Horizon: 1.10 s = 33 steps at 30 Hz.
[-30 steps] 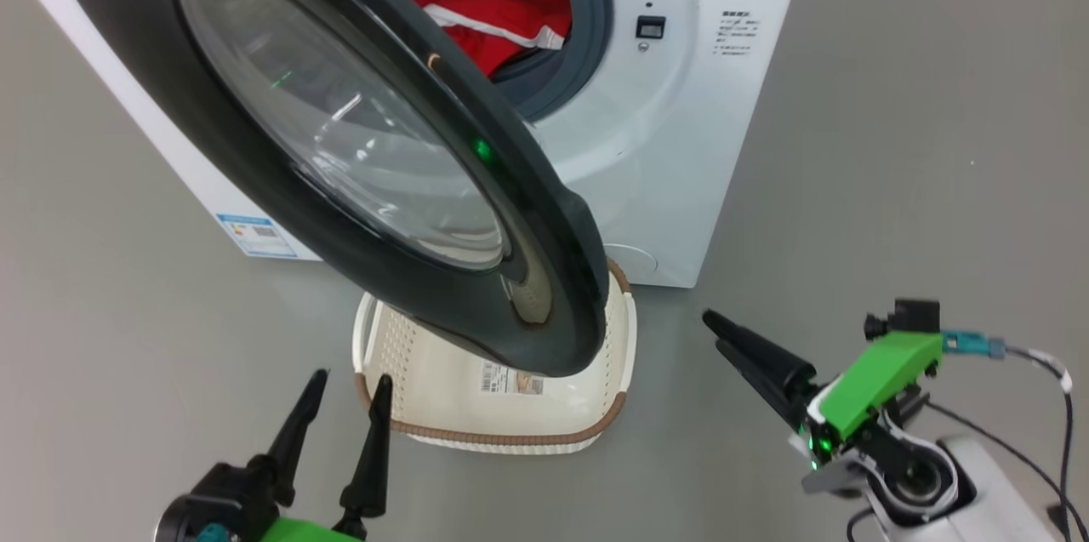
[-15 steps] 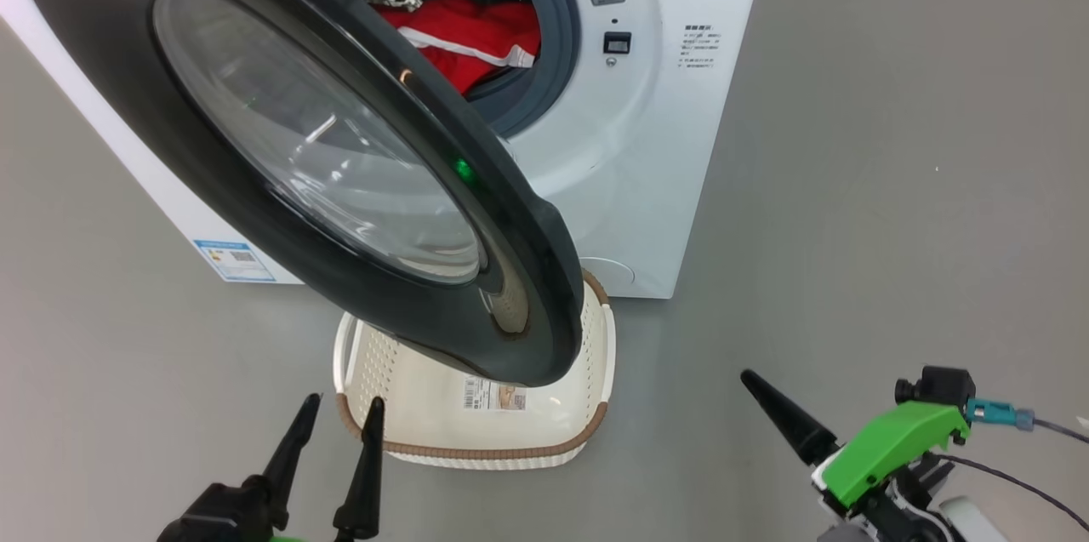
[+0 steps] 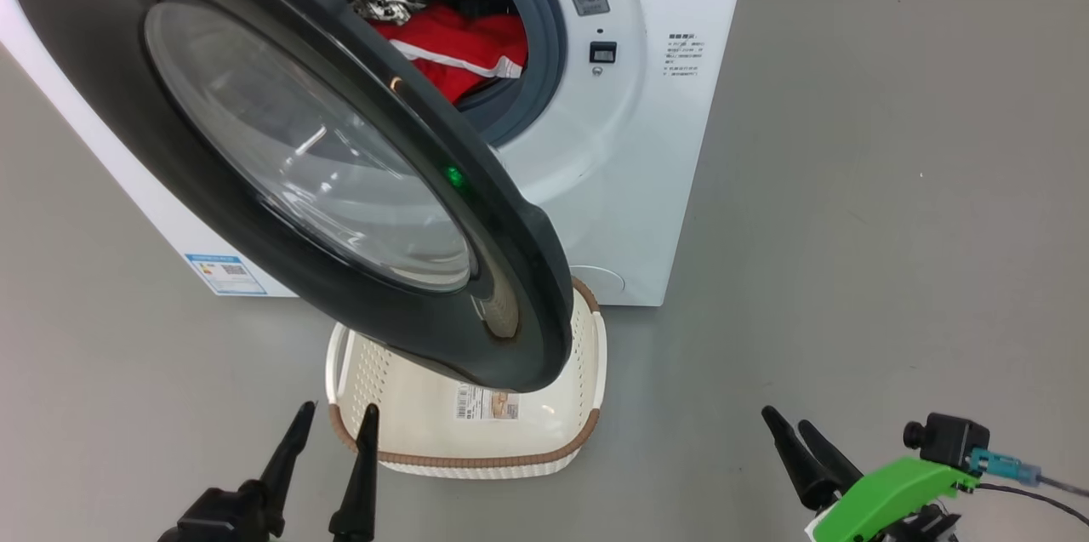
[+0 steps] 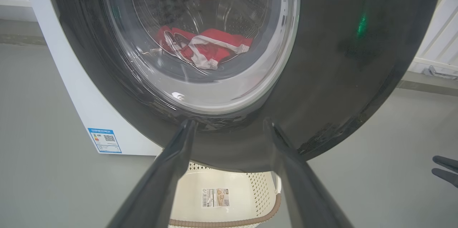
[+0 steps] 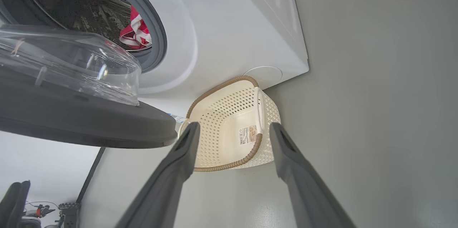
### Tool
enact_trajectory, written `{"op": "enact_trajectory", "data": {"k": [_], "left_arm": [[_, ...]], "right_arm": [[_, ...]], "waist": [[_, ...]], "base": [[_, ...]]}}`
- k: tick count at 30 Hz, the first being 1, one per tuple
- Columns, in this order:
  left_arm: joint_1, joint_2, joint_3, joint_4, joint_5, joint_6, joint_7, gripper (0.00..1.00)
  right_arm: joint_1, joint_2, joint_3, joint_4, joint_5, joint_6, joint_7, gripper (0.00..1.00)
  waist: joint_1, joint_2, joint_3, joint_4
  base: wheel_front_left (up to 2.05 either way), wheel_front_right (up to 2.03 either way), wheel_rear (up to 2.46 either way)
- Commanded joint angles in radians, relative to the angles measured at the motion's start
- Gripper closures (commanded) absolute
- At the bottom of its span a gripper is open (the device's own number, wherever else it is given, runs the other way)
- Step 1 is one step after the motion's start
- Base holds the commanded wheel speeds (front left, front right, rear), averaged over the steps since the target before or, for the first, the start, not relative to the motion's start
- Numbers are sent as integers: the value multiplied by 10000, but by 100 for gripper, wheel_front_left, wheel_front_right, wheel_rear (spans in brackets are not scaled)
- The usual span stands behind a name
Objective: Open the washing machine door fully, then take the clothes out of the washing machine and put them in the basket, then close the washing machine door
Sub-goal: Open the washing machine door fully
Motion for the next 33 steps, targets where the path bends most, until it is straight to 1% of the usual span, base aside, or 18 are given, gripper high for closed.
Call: {"op": "enact_trajectory", "data": {"k": [1, 5, 8, 9, 12, 15, 18, 25, 26, 27, 29, 33], "left_arm": [[31, 106, 356, -197, -28, -54, -122, 0], [14, 106, 376, -191, -32, -54, -122, 0], [2, 106, 393, -182, -25, -54, -122, 0], [-1, 106, 404, -182, -23, -54, -122, 0], [-16, 106, 438, -183, -9, -54, -122, 0], [-34, 106, 459, -179, 8, -54, -122, 0], [-52, 106, 474, -188, 17, -54, -122, 0], [-118, 106, 530, -246, 30, -54, -122, 0], [-122, 106, 540, -260, 36, -54, -122, 0], [-122, 106, 540, -260, 36, -54, -122, 0], [-129, 106, 547, -286, 49, -54, -122, 0], [-123, 106, 552, -336, 88, -54, -122, 0]], "right_arm": [[-114, -171, 279, -103, -175, 77, -304, 0], [-253, -359, 805, 171, -680, 77, -920, 0], [-332, -432, 959, 351, -1119, 77, -1080, 0], [-363, -421, 839, 343, -1267, 77, -1095, 0], [-297, -285, -25, 176, -2182, 77, -1104, 0], [-51, -79, -830, -150, -3573, 77, -1106, 0], [296, 251, -1667, -607, -4866, 77, -1107, 0], [1097, 971, -3223, -1920, -7647, 77, -1108, 0], [1217, 1074, -3410, -2106, -7974, 77, -1108, 0], [1217, 1074, -3410, -2106, -7974, 77, -1108, 0], [1448, 1262, -3742, -2421, -8457, 77, -1108, 0], [1853, 1594, -4587, -3172, -9337, 77, -1109, 0]], "waist": [[0, 0, 8, -8], [0, 0, 57, -36], [0, 0, 83, -57], [0, 0, 93, -67], [0, 0, 137, -92], [0, 0, 161, -95], [0, 0, 184, -86], [0, 0, 229, -26], [0, 0, 231, -18], [0, 0, 231, -18], [0, 0, 232, 7], [0, 0, 216, 40]], "base": [[0, 0, 0], [0, 0, 0], [0, 0, 0], [0, 0, 0], [0, 0, 0], [0, 0, 0], [0, 0, 0], [0, 0, 0], [0, 0, 0], [0, 0, 0], [0, 0, 0], [0, 0, 0]]}}
